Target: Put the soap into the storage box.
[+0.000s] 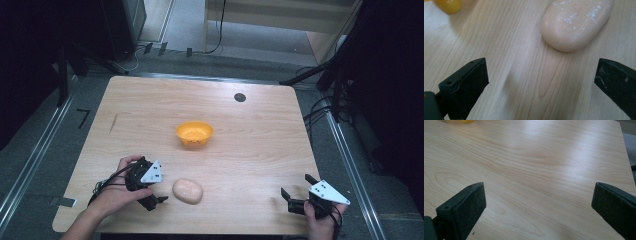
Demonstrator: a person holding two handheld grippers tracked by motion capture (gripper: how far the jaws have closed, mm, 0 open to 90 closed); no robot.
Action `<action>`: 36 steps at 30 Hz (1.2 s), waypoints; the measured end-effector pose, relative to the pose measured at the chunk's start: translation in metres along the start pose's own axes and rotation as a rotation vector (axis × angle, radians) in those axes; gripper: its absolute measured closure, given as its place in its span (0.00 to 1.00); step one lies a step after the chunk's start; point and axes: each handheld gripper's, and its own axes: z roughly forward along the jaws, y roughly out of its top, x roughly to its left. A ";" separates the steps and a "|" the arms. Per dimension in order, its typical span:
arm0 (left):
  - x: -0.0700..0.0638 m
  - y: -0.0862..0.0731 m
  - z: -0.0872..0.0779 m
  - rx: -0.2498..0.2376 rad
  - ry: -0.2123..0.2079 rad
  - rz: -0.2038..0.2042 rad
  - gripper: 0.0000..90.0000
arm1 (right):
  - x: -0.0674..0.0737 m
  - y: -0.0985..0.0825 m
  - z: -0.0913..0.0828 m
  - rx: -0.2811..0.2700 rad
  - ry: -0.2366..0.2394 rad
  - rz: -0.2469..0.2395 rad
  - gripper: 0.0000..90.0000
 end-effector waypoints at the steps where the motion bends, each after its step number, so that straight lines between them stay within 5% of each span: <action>1: 0.000 0.002 0.001 -0.005 -0.016 0.005 0.00 | 0.000 0.000 0.000 -0.001 0.002 -0.003 0.00; 12: 0.000 0.023 0.018 0.059 -0.109 0.134 0.00 | 0.000 0.000 0.000 0.002 0.004 -0.003 0.00; 29: -0.005 0.053 0.041 0.086 -0.219 0.225 0.07 | 0.000 0.000 0.000 0.000 0.006 -0.006 0.00; 36: -0.007 0.060 0.046 0.083 -0.235 0.223 0.16 | -0.001 0.000 0.000 -0.002 0.012 -0.004 0.00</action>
